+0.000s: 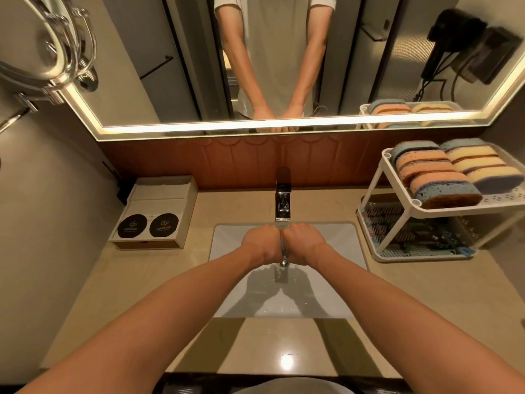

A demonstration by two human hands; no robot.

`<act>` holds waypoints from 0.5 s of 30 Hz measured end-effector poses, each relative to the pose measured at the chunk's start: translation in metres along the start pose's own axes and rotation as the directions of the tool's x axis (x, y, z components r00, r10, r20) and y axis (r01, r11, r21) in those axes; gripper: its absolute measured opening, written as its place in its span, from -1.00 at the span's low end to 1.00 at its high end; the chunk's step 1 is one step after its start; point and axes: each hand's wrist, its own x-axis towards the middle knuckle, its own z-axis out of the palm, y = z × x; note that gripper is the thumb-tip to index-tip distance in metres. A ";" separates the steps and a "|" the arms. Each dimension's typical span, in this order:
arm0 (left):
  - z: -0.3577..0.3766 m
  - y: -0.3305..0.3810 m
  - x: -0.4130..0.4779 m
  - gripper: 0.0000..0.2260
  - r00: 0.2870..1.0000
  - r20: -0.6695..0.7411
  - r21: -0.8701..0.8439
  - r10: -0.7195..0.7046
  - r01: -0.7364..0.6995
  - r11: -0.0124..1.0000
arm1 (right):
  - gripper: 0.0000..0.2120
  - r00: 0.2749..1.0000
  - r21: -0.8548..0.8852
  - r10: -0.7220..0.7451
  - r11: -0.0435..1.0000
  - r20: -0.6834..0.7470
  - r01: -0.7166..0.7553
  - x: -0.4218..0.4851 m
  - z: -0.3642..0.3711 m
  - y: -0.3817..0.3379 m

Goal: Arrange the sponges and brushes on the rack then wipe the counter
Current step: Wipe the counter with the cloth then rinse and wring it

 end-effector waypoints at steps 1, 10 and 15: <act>-0.001 0.001 0.000 -0.81 1.000 -0.018 0.007 0.004 -0.004 1.000 | -0.79 1.000 -0.002 0.002 1.000 0.003 -0.002 0.001 -0.001 0.001; -0.007 0.002 0.003 -0.82 0.999 -0.043 -0.067 -0.007 0.004 0.998 | -0.66 0.993 -0.039 0.020 0.999 -0.114 -0.025 -0.003 -0.006 0.007; -0.006 -0.015 0.004 -0.79 0.979 0.196 -0.662 0.062 0.085 0.745 | -0.32 0.946 0.071 -0.073 0.992 -0.316 0.101 -0.006 0.005 0.019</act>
